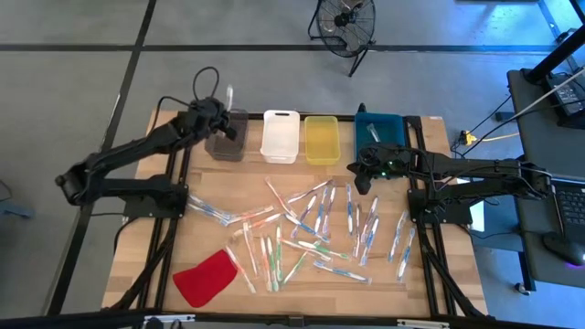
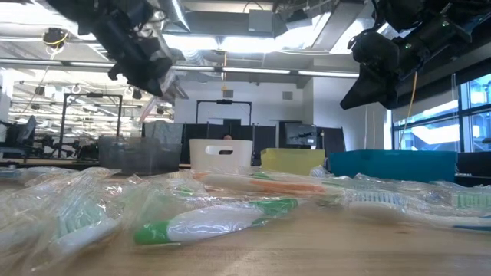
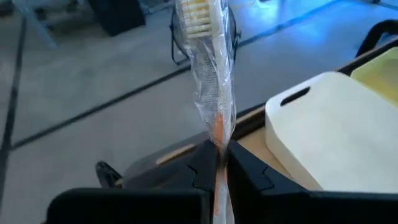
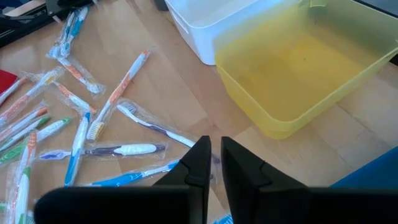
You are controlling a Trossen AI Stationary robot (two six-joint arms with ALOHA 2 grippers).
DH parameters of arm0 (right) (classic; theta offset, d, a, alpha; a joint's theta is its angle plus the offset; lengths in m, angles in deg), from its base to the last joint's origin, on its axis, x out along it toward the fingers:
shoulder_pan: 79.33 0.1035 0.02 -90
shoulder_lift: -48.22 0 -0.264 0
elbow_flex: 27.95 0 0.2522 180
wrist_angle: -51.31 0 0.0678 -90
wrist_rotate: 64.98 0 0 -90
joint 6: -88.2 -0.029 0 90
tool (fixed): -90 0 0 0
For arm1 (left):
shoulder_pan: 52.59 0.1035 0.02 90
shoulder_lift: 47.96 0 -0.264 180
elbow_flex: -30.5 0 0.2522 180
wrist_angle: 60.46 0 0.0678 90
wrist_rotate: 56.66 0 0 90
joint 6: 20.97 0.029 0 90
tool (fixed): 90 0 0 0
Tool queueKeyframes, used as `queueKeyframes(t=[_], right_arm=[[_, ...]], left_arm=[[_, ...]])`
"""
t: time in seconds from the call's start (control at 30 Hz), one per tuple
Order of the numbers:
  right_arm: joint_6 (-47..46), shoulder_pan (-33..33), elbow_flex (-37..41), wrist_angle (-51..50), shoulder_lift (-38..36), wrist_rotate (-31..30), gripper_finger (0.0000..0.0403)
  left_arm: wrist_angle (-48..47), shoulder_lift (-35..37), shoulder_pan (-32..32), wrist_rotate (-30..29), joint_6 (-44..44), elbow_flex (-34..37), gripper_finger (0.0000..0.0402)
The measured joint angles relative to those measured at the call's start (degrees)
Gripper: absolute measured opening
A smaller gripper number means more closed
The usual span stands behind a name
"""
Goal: Pick & Place Toothbrushes
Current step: Put the orange toothbrush into the black bin
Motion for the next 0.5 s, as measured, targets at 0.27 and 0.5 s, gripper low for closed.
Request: queueKeyframes(t=[0.27, 0.5], right_arm=[[0.0, 0.0, 0.0, 0.0, 0.0, 0.0, 0.0024], [0.0, 0.0, 0.0, 0.0, 0.0, 0.0, 0.0007]], left_arm=[[0.1, -5.2, 3.4, 3.6, -1.1, 0.0, 0.0018], [-0.5, -8.7, 4.4, 4.6, -3.1, 0.0, 0.0018]])
